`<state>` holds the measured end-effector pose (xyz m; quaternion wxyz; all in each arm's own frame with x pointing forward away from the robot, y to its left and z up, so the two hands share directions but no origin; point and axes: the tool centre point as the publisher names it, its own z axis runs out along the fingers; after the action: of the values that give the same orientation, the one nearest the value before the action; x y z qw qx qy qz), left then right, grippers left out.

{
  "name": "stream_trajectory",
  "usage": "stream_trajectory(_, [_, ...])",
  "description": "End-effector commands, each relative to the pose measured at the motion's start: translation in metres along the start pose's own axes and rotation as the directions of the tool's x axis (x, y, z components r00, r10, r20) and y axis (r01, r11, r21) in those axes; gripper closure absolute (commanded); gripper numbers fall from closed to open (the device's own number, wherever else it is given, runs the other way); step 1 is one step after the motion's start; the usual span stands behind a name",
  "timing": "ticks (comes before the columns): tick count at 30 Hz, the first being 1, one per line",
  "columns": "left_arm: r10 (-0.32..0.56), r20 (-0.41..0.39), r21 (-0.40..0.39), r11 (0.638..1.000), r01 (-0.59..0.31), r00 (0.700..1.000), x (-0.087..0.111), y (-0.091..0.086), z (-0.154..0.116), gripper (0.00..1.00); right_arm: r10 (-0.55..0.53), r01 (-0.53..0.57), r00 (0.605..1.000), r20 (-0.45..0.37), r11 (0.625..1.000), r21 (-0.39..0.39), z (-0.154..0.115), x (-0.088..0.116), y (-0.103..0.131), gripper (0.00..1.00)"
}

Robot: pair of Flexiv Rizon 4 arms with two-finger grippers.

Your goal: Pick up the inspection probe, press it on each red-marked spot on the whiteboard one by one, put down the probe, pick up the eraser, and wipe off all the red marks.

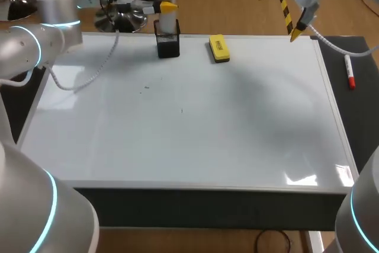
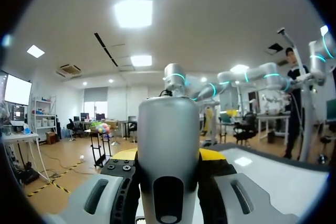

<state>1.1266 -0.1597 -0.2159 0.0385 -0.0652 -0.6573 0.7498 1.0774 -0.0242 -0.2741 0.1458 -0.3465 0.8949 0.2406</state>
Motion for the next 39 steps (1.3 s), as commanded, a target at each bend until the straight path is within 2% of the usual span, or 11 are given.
stream_trajectory(1, [-0.004, -0.011, 0.014, 1.000, 0.005, 1.000, -0.008, 0.010, 0.000, 1.00, -0.002, 0.002, 1.000, -0.004, 1.000, 0.002, 0.000, 0.000, 0.000, 0.00])
stream_trajectory(20, [-0.007, 0.013, 0.043, 0.999, 0.007, 1.000, -0.008, 0.055, -0.008, 1.00, -0.002, 0.002, 1.000, -0.004, 1.000, 0.002, 0.000, 0.000, 0.000, 0.00])
stream_trajectory(37, [-0.015, 0.020, 0.011, 1.000, 0.015, 1.000, -0.007, 0.066, -0.007, 1.00, -0.002, 0.002, 1.000, -0.004, 1.000, 0.002, 0.000, 0.000, 0.000, 0.00])
stream_trajectory(39, [-0.015, 0.022, 0.006, 1.000, 0.015, 1.000, -0.006, 0.066, -0.006, 0.52, -0.002, 0.002, 1.000, -0.004, 1.000, 0.002, 0.000, 0.000, 0.000, 0.00])
